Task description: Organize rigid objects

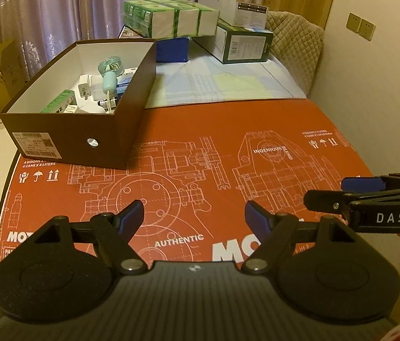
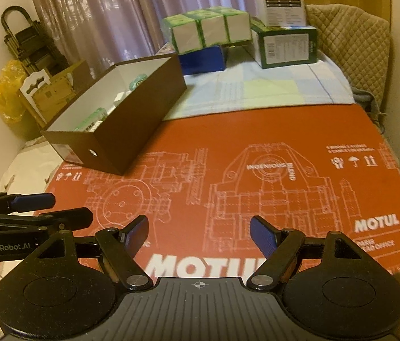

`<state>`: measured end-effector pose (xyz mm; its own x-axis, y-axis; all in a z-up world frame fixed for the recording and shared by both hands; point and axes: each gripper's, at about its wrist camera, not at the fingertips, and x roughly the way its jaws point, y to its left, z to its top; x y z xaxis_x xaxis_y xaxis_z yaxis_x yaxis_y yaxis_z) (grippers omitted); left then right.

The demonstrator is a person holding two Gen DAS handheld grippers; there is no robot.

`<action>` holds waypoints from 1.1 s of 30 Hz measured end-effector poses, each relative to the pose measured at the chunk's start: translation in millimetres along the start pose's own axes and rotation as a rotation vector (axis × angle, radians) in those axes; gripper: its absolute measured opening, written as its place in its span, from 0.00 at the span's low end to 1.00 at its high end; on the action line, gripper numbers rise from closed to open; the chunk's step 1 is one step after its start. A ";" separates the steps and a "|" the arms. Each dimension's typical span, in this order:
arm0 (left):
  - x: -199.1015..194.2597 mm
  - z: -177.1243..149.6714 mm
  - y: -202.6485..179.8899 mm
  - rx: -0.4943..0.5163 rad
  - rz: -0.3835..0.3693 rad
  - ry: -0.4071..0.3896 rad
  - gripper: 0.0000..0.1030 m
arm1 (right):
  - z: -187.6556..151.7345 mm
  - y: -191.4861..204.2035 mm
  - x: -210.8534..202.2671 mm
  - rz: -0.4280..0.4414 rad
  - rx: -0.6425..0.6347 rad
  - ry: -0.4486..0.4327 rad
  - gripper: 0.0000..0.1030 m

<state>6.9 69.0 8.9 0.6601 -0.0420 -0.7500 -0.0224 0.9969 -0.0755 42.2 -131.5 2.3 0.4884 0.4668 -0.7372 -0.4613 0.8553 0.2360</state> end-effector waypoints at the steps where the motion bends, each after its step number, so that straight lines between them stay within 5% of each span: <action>1: -0.1 -1.5 -2.0 0.000 0.001 0.001 0.73 | -2.1 -1.6 -2.3 -0.003 0.000 0.001 0.73; 33: -2.3 -14.3 -16.5 0.003 -0.012 0.014 0.73 | -18.7 -15.7 -11.0 -0.035 0.011 0.032 0.73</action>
<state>-5.1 51.7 2.5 0.6496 -0.0544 -0.7583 -0.0127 0.9965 -0.0825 30.2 -154.2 -5.1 0.4802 0.4293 -0.7649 -0.4364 0.8734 0.2162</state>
